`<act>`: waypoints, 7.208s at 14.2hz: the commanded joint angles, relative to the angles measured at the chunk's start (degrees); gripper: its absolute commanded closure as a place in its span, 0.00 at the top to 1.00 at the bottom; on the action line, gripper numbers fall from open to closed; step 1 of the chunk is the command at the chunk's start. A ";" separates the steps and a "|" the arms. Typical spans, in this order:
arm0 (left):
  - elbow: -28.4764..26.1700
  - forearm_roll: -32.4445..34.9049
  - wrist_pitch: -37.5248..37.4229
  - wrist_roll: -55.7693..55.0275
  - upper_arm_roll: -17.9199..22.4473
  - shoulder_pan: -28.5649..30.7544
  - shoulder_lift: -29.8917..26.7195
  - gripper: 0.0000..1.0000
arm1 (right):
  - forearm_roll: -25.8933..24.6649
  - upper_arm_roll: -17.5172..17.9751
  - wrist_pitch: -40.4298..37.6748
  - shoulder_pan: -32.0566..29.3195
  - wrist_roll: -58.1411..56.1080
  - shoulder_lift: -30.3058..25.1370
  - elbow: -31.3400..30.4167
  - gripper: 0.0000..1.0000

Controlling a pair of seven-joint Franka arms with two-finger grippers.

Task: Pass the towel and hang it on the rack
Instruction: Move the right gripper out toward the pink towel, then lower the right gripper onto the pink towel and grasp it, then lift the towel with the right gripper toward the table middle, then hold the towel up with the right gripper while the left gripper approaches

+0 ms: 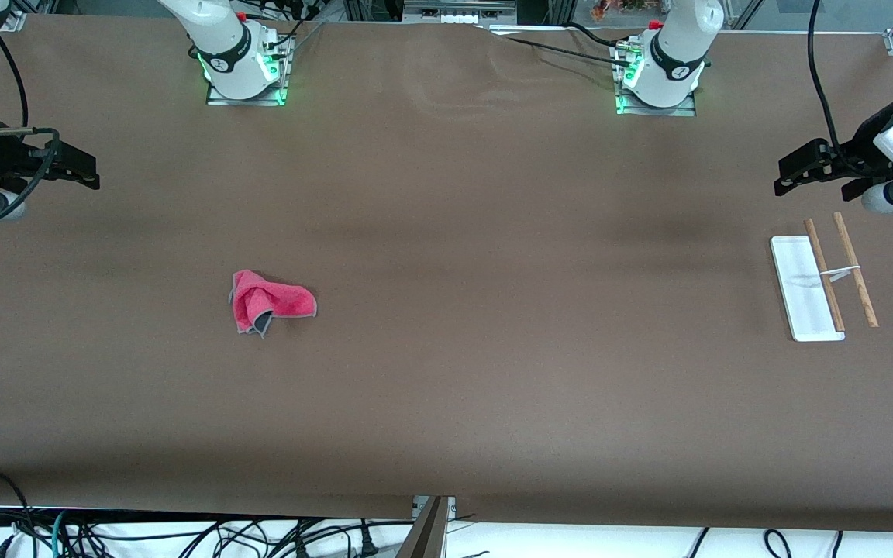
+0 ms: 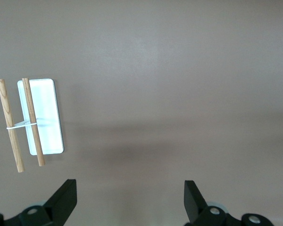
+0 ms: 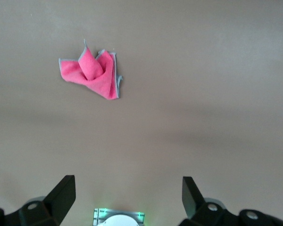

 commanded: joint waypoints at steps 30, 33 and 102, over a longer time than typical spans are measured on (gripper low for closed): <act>0.59 -0.82 -1.21 1.30 0.32 0.27 -0.20 1.00 | -0.12 0.37 46.82 8.01 0.02 34.57 -2.71 1.00; 0.68 -0.82 -1.21 1.21 0.15 0.10 -0.20 1.00 | -0.12 0.37 46.39 8.10 -0.06 34.57 -4.20 1.00; -21.29 -21.46 30.25 55.13 -5.48 -1.66 9.29 1.00 | -9.18 4.50 39.62 47.12 26.30 25.96 14.87 0.00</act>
